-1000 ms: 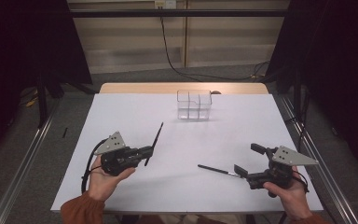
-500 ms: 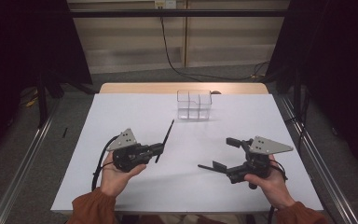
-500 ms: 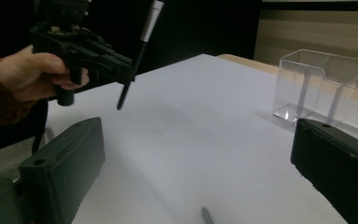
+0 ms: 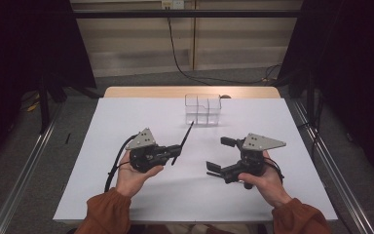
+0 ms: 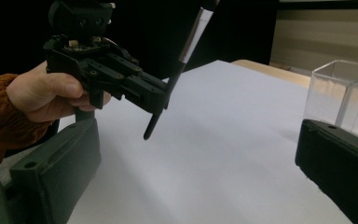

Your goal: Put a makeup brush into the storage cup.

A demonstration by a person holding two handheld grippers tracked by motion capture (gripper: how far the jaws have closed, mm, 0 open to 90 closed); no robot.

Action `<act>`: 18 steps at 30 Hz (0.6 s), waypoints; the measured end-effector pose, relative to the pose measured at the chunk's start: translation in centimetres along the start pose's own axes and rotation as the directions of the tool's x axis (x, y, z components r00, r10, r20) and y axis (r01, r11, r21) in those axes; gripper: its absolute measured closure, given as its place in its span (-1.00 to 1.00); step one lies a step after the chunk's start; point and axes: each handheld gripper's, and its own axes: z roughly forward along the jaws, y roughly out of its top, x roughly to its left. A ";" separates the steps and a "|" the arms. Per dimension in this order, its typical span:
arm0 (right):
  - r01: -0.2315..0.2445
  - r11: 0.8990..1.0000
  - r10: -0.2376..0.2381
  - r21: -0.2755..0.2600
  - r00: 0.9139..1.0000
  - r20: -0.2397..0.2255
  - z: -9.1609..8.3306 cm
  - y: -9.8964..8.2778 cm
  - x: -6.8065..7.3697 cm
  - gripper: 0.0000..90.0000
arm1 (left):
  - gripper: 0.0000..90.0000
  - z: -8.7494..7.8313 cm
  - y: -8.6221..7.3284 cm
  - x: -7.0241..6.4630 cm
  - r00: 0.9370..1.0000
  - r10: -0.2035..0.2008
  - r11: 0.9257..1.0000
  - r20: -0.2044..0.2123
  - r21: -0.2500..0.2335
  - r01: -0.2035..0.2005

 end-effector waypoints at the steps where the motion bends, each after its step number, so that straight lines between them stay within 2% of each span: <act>1: -0.002 1.000 0.002 -0.003 1.000 0.000 0.2 0.1 0.0 -1.00 | 0.87 0.2 0.1 -0.1 1.000 0.003 1.000 0.002 -0.001 -0.003; 3: -0.014 1.000 0.014 -0.006 1.000 0.006 0.7 0.3 -0.1 -1.00 | 0.87 0.6 0.2 -0.2 1.000 0.007 1.000 0.011 -0.001 -0.007; 8: -0.036 0.999 0.036 -0.011 0.999 -0.015 1.6 0.8 -0.2 -1.00 | 0.87 1.1 -0.1 -0.5 1.000 0.012 1.000 0.021 0.006 -0.012; 12: -0.021 1.000 0.021 -0.005 0.999 -0.030 2.5 1.3 0.0 -1.00 | 0.87 1.3 -0.3 -0.4 1.000 0.001 1.000 0.019 0.001 -0.001; 13: -0.027 1.000 0.027 -0.009 0.999 -0.046 3.0 1.6 0.0 -1.00 | 0.87 1.3 -0.4 -0.4 1.000 0.002 1.000 0.021 0.000 -0.002; 18: -0.025 1.000 0.024 -0.014 0.999 -0.049 3.8 1.9 0.0 -0.93 | 0.87 1.3 -0.5 -0.5 1.000 0.008 1.000 0.018 -0.014 -0.007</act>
